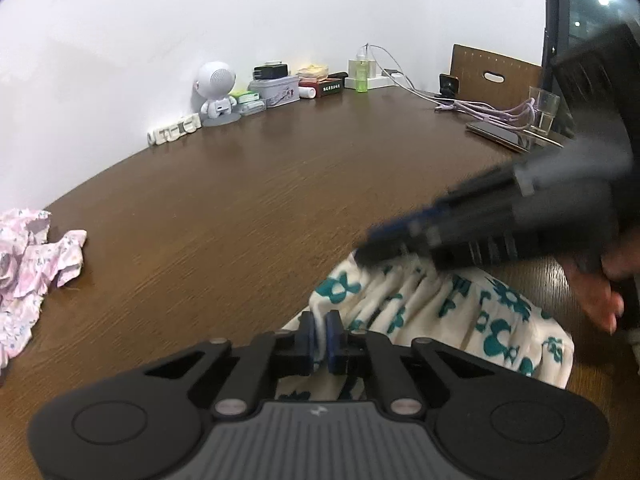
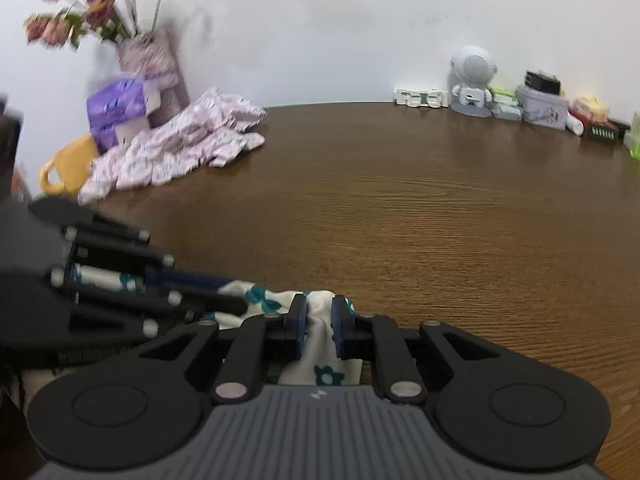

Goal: Fold clothes

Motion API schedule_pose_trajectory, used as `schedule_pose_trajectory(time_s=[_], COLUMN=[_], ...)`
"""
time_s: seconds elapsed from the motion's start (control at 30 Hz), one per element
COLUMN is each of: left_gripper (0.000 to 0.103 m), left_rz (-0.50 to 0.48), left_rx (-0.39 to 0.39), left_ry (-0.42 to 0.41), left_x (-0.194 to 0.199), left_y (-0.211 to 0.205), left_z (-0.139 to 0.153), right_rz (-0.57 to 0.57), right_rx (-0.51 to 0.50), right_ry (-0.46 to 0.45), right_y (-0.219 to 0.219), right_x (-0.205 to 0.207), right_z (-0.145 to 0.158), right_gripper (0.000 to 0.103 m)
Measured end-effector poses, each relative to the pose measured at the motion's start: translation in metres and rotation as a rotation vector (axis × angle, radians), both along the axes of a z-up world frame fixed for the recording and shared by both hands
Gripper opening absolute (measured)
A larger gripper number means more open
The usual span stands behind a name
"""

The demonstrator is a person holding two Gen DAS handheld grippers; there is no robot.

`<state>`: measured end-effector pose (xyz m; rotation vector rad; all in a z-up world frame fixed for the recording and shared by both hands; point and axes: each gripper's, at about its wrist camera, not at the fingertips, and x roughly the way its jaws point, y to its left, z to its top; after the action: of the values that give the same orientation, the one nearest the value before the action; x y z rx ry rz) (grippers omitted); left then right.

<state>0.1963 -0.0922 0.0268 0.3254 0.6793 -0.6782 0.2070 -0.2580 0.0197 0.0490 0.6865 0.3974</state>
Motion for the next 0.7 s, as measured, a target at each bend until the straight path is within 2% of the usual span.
schedule_pose_trajectory(time_s=[0.17,0.23,0.3,0.5,0.7], left_gripper=[0.005,0.006,0.006,0.009,0.009], left_rz=[-0.018,-0.015,0.001,0.131,0.214], left_rx=[0.005,0.003,-0.011,-0.089,-0.128], left_ry=[-0.023,-0.022,-0.01,0.038,0.038], left_x=[-0.003,-0.005,-0.006,-0.009,-0.018], left_y=[0.002,0.005,0.01,0.03,0.04], left_z=[-0.003,-0.003,-0.003,-0.004,-0.006], right_rz=[-0.009,0.011,0.021,0.022,0.018], right_rx=[0.043,0.01,-0.034,-0.049,-0.057], right_ry=[-0.007,0.019,0.006,-0.015,-0.041], right_y=[-0.002,0.006,0.011,0.009,0.01], right_x=[0.006,0.008,0.005,-0.005,-0.009], right_z=[0.006,-0.001,-0.005,-0.01,-0.013], right_gripper=[0.015,0.015,0.015,0.015,0.015])
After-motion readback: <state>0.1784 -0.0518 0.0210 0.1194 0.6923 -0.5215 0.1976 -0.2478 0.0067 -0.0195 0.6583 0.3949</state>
